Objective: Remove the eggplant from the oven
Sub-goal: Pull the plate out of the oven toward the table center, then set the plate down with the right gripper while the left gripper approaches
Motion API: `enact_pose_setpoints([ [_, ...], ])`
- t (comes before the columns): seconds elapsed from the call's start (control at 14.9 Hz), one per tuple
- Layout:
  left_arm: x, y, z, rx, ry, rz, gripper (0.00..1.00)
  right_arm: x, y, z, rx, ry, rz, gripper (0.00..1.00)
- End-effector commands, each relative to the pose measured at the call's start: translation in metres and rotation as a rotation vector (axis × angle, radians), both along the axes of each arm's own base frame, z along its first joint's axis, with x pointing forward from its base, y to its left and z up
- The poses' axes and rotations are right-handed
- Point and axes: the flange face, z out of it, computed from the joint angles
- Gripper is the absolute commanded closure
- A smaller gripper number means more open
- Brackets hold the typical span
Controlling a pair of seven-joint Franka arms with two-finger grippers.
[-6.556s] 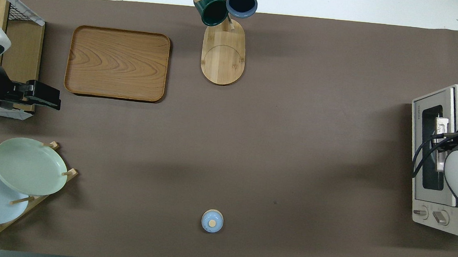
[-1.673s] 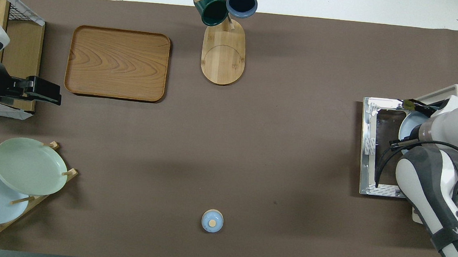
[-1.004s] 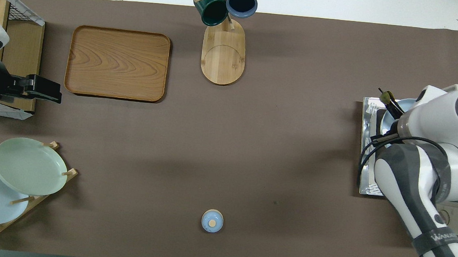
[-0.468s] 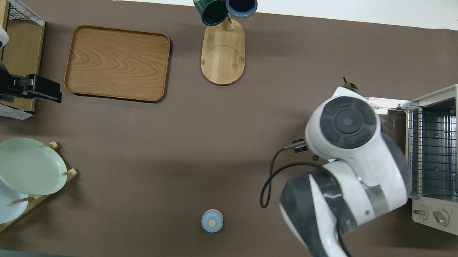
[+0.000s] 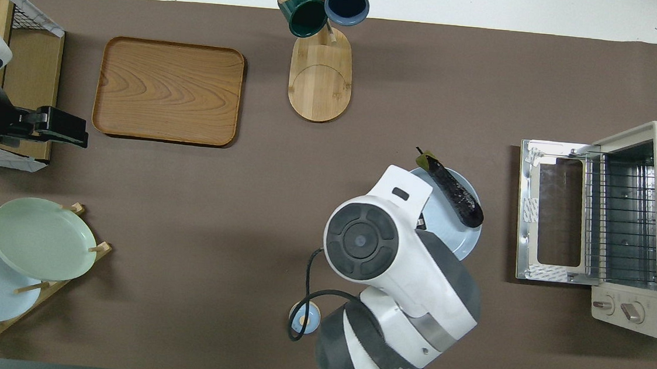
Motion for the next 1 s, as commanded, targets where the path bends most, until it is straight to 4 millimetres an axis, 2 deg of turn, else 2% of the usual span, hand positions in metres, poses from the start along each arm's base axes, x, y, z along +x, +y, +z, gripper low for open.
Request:
enact_pose_setpoints([
  [0.0,0.001,0.005,-0.001,-0.013,-0.010,-0.001,0.00,-0.019,0.042,-0.008,0.014,-0.026,0.048,1.00],
  [0.07,0.001,0.003,-0.001,-0.018,-0.009,-0.001,0.00,-0.028,0.066,-0.017,0.024,-0.034,0.039,1.00],
  [0.2,0.001,0.004,0.000,-0.026,-0.010,0.004,0.00,-0.035,0.112,-0.045,0.028,-0.039,0.000,1.00],
  [0.27,0.001,0.004,0.000,-0.026,-0.010,0.004,0.00,-0.044,0.140,-0.060,0.026,-0.037,0.006,1.00],
  [0.4,0.001,0.005,0.000,-0.026,-0.011,0.006,0.00,-0.048,0.172,-0.082,0.059,-0.056,-0.036,1.00],
  [0.54,0.002,0.006,-0.001,-0.026,-0.011,0.009,0.00,-0.040,0.178,-0.083,0.108,-0.068,-0.073,1.00],
  [0.8,0.004,0.010,-0.002,-0.028,-0.011,0.021,0.00,-0.039,0.181,-0.083,0.163,-0.058,-0.119,1.00],
  [0.87,0.004,0.012,-0.002,-0.028,-0.011,0.026,0.00,-0.038,0.183,-0.081,0.182,-0.063,-0.116,0.85],
  [0.94,0.004,0.012,-0.002,-0.029,-0.011,0.026,0.00,-0.036,0.184,-0.082,0.183,-0.071,-0.101,0.74],
])
